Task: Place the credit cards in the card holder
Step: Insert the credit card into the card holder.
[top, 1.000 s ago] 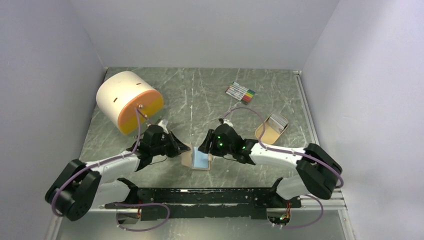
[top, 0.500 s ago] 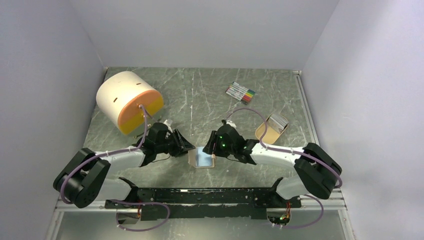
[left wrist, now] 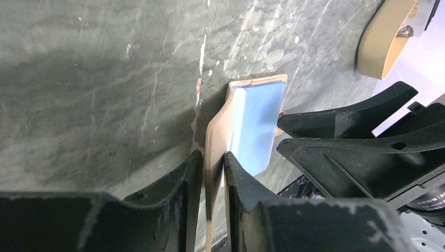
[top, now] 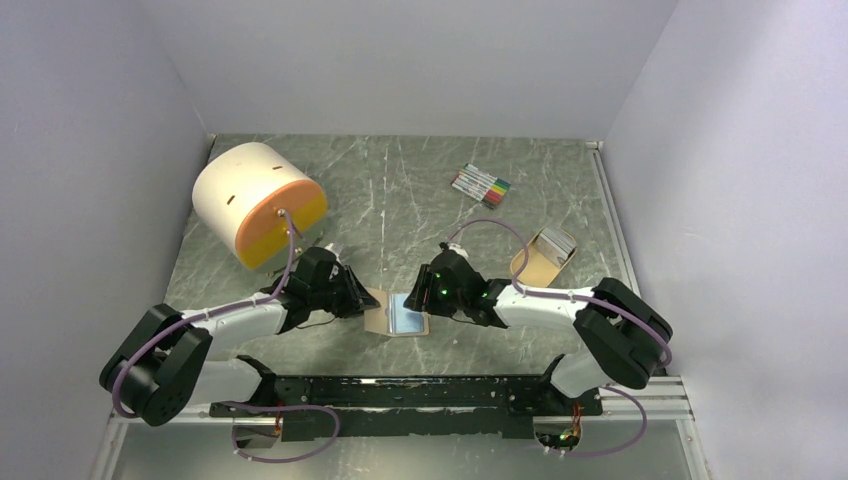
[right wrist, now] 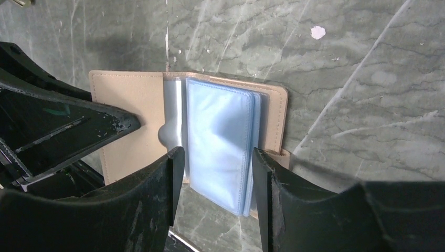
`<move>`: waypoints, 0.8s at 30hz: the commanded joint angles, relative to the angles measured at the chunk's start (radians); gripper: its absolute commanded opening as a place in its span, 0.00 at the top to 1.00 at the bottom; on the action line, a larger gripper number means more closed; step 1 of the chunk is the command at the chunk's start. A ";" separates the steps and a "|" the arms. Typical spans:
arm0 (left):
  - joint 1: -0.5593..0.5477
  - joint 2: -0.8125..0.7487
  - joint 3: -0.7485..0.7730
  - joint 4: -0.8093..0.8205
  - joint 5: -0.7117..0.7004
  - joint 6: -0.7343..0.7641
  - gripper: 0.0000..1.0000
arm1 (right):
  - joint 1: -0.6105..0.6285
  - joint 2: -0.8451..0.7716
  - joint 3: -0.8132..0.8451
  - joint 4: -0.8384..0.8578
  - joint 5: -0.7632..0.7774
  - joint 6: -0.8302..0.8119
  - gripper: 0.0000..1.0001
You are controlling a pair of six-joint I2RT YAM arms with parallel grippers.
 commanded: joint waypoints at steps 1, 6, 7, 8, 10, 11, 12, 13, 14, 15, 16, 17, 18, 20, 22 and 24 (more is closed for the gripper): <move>-0.004 -0.011 0.025 -0.013 -0.014 0.028 0.74 | -0.003 0.028 0.007 0.035 -0.007 0.008 0.46; -0.004 -0.012 0.015 -0.007 -0.014 0.028 0.78 | -0.004 0.038 0.007 0.047 -0.014 0.011 0.47; -0.004 -0.013 0.013 -0.004 -0.014 0.028 0.78 | -0.004 0.039 0.009 0.048 -0.016 0.009 0.47; -0.004 -0.012 0.010 -0.003 -0.015 0.029 0.79 | -0.004 0.039 0.011 0.048 -0.017 0.009 0.47; -0.004 -0.010 0.010 -0.002 -0.016 0.030 0.80 | -0.003 0.037 0.012 0.056 -0.024 0.008 0.47; -0.004 -0.007 0.010 -0.001 -0.014 0.031 0.81 | -0.003 0.037 0.013 0.060 -0.030 0.011 0.47; -0.004 -0.003 0.011 0.003 -0.011 0.031 0.82 | -0.002 0.036 0.014 0.064 -0.034 0.011 0.47; -0.004 0.000 0.011 0.008 -0.007 0.031 0.82 | -0.002 0.035 0.016 0.068 -0.040 0.011 0.47; -0.003 0.004 0.009 0.011 -0.005 0.031 0.82 | -0.001 0.035 0.018 0.071 -0.047 0.009 0.47; -0.003 0.007 0.011 0.013 -0.004 0.030 0.82 | -0.001 0.037 0.021 0.074 -0.052 0.006 0.47; -0.004 0.009 0.012 0.015 -0.002 0.031 0.83 | 0.000 0.039 0.026 0.074 -0.057 0.003 0.47; -0.004 0.010 0.012 0.015 -0.002 0.030 0.83 | 0.001 0.041 0.029 0.072 -0.061 0.000 0.47; -0.004 0.011 0.012 0.016 -0.002 0.030 0.82 | 0.002 0.044 0.034 0.069 -0.063 -0.007 0.47; -0.004 0.010 0.013 0.015 0.000 0.031 0.82 | 0.005 0.050 0.038 0.065 -0.072 -0.012 0.47; -0.005 0.010 0.013 0.013 -0.003 0.030 0.83 | 0.005 0.052 0.034 0.077 -0.088 -0.013 0.47; -0.005 0.007 0.012 0.015 -0.004 0.030 0.83 | 0.005 0.058 0.031 0.084 -0.097 -0.006 0.47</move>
